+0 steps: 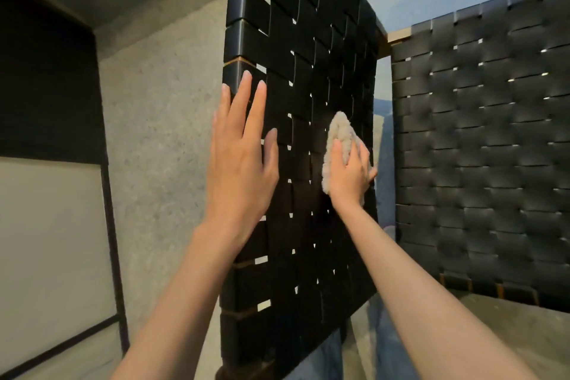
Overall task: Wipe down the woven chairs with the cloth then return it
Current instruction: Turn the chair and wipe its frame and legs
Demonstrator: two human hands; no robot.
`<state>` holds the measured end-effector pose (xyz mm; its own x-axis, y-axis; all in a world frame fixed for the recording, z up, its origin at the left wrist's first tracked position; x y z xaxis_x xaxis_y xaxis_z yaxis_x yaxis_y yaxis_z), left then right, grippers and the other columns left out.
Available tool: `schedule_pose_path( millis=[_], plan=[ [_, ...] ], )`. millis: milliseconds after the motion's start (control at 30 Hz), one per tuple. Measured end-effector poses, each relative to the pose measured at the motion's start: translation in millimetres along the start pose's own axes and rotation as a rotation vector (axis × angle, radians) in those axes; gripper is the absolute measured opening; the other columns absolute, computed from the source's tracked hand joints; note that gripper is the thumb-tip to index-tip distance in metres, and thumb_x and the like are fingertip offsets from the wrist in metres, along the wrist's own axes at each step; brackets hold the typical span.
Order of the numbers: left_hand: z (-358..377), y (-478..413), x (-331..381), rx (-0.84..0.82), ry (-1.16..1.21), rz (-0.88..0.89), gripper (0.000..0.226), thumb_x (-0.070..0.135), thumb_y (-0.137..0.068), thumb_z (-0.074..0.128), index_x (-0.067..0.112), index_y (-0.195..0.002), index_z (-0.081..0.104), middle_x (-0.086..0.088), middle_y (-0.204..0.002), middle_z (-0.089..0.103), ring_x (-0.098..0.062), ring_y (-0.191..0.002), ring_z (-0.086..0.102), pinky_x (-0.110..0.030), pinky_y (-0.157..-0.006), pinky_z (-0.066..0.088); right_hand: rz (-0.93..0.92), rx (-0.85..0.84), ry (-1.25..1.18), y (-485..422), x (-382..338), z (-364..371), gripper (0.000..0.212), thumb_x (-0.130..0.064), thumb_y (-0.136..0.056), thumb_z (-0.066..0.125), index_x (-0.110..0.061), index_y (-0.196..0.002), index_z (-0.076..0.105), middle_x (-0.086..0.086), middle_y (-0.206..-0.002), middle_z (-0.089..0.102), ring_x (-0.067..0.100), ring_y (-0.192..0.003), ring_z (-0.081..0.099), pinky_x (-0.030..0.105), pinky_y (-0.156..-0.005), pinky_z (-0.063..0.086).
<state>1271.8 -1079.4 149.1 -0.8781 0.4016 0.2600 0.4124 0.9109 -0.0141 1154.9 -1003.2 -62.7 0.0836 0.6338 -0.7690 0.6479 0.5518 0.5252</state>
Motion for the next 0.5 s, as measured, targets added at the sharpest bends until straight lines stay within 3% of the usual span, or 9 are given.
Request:
schedule_pose_path(
  millis=[67, 100, 167, 233, 300, 433, 500],
  plan=[
    [0, -3, -2, 0.005, 0.015, -0.030, 0.059, 0.013, -0.098, 0.046, 0.013, -0.150, 0.019, -0.001, -0.159, 0.009, -0.015, -0.147, 0.004, -0.037, -0.119, 0.017, 0.127, -0.024, -0.046, -7, 10, -1, 0.048, -0.045, -0.098, 0.043, -0.023, -0.141, 0.040, 0.002, -0.145, 0.036, 0.028, -0.127, 0.030, 0.043, -0.103, 0.035],
    [-1, -3, -3, 0.008, 0.024, -0.038, 0.059, 0.011, -0.098, 0.046, 0.011, -0.150, 0.019, -0.002, -0.159, 0.008, -0.014, -0.147, 0.005, -0.035, -0.119, 0.016, 0.104, -0.037, -0.077, -2, 0, 2, 0.048, -0.047, -0.097, 0.043, -0.024, -0.140, 0.040, 0.003, -0.144, 0.036, 0.027, -0.126, 0.031, 0.046, -0.101, 0.038],
    [-3, -3, -2, 0.008, 0.011, -0.040, 0.059, 0.009, -0.098, 0.045, 0.009, -0.150, 0.017, -0.005, -0.159, 0.008, -0.014, -0.147, 0.006, -0.032, -0.120, 0.015, -0.093, -0.057, -0.116, 21, -45, 8, 0.049, -0.052, -0.095, 0.042, -0.028, -0.138, 0.041, 0.001, -0.143, 0.034, 0.020, -0.122, 0.032, 0.041, -0.092, 0.045],
    [-3, -5, -1, 0.001, 0.045, -0.049, 0.058, 0.009, -0.099, 0.042, 0.008, -0.150, 0.015, -0.005, -0.159, 0.008, -0.013, -0.147, 0.006, -0.031, -0.120, 0.014, -0.351, -0.043, -0.131, 50, -98, 13, 0.048, -0.053, -0.092, 0.041, -0.034, -0.136, 0.041, -0.007, -0.144, 0.031, 0.007, -0.115, 0.025, 0.026, -0.082, 0.040],
    [-5, -7, -3, -0.010, 0.114, -0.072, 0.055, 0.009, -0.100, 0.039, 0.009, -0.149, 0.015, -0.003, -0.158, 0.009, -0.011, -0.146, 0.008, -0.029, -0.120, 0.013, -0.499, -0.009, -0.132, 69, -129, 14, 0.044, -0.048, -0.092, 0.043, -0.040, -0.135, 0.040, -0.010, -0.142, 0.033, 0.002, -0.108, 0.023, 0.019, -0.079, 0.036],
    [-5, -15, -5, -0.016, 0.140, -0.079, 0.054, 0.009, -0.101, 0.037, 0.011, -0.150, 0.014, 0.002, -0.158, 0.008, -0.007, -0.146, 0.007, -0.026, -0.119, 0.012, -0.526, 0.017, -0.120, 58, -116, 10, 0.045, -0.040, -0.090, 0.047, -0.030, -0.134, 0.050, 0.003, -0.142, 0.044, 0.006, -0.109, 0.026, 0.028, -0.079, 0.043],
    [-4, -22, -6, -0.005, 0.136, -0.077, 0.057, 0.009, -0.100, 0.038, 0.014, -0.150, 0.011, 0.004, -0.158, 0.008, -0.005, -0.145, 0.006, -0.024, -0.119, 0.011, -0.467, 0.021, -0.085, 39, -89, 10, 0.046, -0.044, -0.090, 0.045, -0.027, -0.133, 0.051, 0.002, -0.142, 0.043, 0.007, -0.111, 0.027, 0.027, -0.079, 0.041]
  ],
)
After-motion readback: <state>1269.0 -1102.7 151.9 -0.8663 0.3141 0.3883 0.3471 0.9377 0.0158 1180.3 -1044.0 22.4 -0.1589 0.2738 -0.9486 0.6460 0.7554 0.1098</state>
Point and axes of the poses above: each hand's wrist, its own y-axis away from the middle knuckle, its own z-axis out of the palm, x = y × z, the point moved 9 cm from there along -y, towards the middle knuckle
